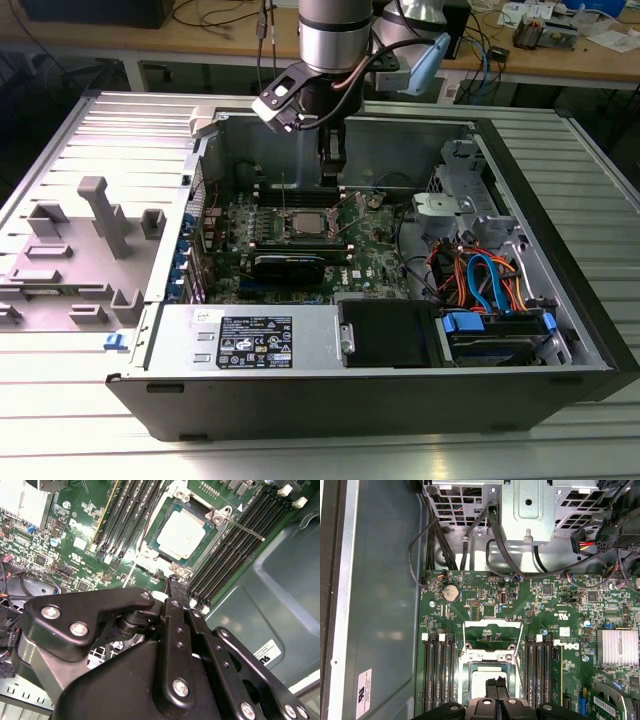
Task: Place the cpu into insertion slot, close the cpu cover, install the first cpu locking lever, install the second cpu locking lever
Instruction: 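Close the cpu cover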
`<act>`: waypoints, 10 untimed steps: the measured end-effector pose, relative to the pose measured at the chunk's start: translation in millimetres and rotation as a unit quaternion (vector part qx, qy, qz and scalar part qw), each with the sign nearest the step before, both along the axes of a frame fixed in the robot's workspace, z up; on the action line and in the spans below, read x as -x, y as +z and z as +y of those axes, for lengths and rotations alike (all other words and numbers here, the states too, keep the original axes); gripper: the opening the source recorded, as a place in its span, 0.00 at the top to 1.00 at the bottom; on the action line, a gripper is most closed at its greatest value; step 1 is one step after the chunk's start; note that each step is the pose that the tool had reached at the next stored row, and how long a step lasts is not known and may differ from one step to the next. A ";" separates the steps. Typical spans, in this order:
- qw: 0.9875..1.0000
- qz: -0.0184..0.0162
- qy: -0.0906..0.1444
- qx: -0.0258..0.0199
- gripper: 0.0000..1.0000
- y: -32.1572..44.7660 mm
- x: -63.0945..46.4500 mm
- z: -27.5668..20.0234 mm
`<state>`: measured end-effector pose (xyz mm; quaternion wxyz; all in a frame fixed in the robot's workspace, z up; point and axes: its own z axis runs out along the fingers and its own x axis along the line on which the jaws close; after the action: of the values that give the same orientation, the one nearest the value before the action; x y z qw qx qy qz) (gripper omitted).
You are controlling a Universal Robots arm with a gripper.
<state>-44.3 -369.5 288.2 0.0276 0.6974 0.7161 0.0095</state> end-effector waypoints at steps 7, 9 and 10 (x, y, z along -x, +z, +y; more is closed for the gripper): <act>1.000 0.000 0.000 0.000 0.89 0.1 0.0 0.0; 1.000 0.000 0.000 0.000 0.89 0.3 0.0 0.0; 1.000 0.000 0.000 0.000 0.89 1.6 0.0 0.0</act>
<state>-44.3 -369.6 289.8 0.0277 0.6974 0.7161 0.0093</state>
